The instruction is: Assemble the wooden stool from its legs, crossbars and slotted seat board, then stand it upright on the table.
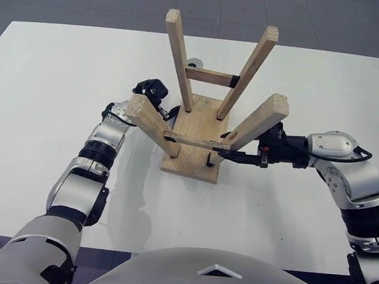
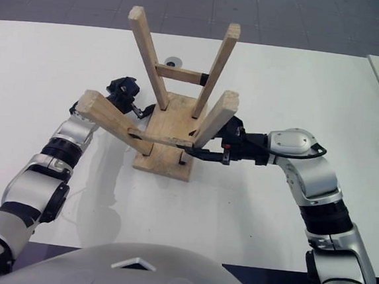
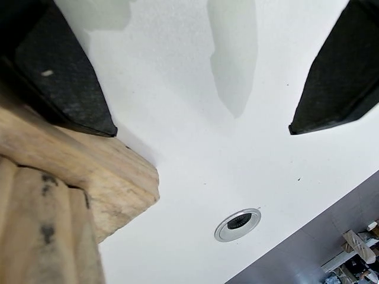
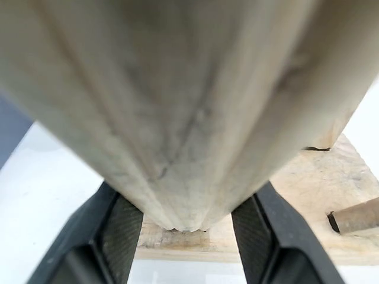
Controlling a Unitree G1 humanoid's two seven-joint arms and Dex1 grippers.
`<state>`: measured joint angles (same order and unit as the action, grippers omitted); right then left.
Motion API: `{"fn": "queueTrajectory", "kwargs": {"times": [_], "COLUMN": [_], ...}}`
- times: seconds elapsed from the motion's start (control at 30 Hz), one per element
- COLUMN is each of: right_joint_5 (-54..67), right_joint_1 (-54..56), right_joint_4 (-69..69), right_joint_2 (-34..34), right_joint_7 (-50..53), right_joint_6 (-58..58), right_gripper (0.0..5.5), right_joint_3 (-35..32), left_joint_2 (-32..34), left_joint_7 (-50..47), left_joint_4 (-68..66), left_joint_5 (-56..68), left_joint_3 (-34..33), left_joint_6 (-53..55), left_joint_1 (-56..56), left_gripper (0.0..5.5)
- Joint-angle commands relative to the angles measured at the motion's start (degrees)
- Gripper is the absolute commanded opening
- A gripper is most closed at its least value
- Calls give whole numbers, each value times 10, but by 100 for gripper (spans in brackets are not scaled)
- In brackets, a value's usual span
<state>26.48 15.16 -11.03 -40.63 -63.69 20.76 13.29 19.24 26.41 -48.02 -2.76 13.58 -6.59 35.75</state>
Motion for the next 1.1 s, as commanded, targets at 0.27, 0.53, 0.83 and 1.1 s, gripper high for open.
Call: {"fn": "queueTrajectory", "kwargs": {"times": [0.27, 0.53, 0.83, 1.1], "right_joint_5": [-92, -124, -131, -129], "right_joint_1": [-56, -93, -66, -73], "right_joint_4": [105, 154, 41, 49], "right_joint_2": [53, 72, 20, 13], "right_joint_7": [96, 131, 191, 200], "right_joint_6": [-100, -125, -2, 5], "right_gripper": [204, 204, 204, 204], "right_joint_3": [18, 36, 48, 57], "left_joint_2": [48, 92, 100, 186], "left_joint_7": [-25, -11, 43, 213], "left_joint_4": [110, 282, 469, 596], "left_joint_5": [21, 95, 192, 395], "left_joint_3": [-89, -189, -211, -207], "left_joint_6": [-5, 53, 166, 343], "left_joint_1": [-47, -47, -16, 140], "left_gripper": [540, 540, 540, 540]}}
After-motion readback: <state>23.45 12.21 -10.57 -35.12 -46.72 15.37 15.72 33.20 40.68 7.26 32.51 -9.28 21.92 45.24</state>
